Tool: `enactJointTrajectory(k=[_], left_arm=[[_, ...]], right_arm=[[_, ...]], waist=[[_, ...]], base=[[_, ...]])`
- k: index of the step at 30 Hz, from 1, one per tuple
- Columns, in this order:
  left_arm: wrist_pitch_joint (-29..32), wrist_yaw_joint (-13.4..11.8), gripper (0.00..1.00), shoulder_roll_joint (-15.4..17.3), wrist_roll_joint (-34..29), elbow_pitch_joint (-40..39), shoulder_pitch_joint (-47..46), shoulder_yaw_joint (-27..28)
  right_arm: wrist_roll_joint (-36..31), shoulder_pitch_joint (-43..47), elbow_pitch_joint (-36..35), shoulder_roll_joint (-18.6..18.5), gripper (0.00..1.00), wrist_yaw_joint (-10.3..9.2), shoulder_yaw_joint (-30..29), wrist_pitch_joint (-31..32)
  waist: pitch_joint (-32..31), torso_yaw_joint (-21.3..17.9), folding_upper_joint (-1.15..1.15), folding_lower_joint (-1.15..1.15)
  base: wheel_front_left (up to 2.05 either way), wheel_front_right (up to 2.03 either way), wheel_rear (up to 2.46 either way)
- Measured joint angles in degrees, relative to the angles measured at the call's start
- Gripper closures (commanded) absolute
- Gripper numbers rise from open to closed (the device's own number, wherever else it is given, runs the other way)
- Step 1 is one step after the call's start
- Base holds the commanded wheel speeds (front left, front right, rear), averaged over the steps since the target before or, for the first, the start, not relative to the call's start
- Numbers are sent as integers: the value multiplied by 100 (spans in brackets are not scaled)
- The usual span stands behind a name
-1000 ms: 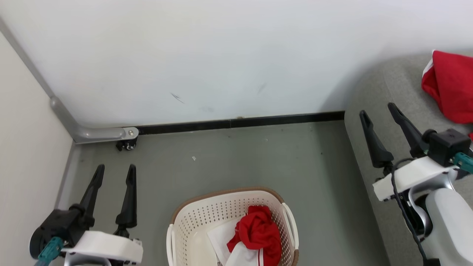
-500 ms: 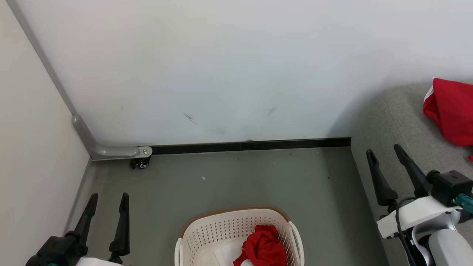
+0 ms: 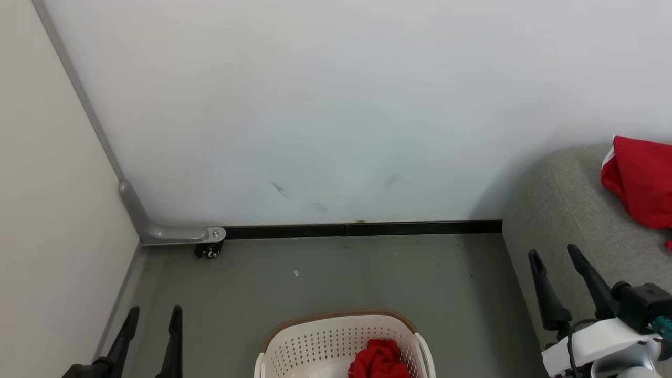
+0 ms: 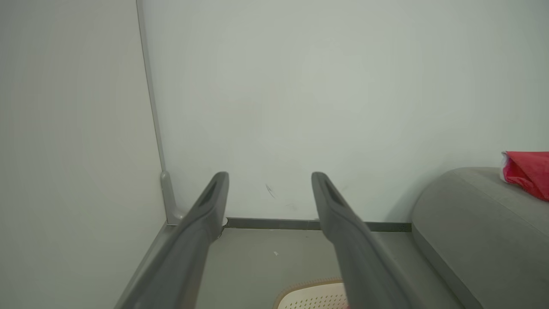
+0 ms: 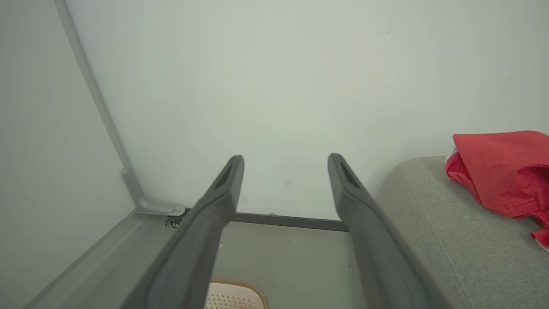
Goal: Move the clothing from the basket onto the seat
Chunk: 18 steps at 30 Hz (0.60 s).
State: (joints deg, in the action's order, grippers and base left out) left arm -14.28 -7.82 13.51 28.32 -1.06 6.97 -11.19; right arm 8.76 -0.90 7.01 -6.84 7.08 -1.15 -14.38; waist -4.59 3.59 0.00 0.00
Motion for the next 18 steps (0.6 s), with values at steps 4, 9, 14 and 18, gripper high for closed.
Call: enactJointTrajectory(k=[4,9,14,18], left_arm=[[-1,46,0,1,-1,-7,108,25],[-1,49,0,1,-2,-33,183,53],[-2,74,0,-9,-10,-71,196,73],[-2,74,0,-38,-12,-104,201,99]], right_arm=[[-66,94,-80,35,0,0,20,0],[-78,195,-133,44,0,0,62,0],[-114,213,-155,46,0,0,109,0],[-120,218,-181,45,0,0,112,0]], waist=[[-67,7,0,0],[-80,2,0,0],[-91,7,0,0],[-96,13,0,0]], base=[[0,0,0],[0,0,0],[0,0,0],[0,0,0]])
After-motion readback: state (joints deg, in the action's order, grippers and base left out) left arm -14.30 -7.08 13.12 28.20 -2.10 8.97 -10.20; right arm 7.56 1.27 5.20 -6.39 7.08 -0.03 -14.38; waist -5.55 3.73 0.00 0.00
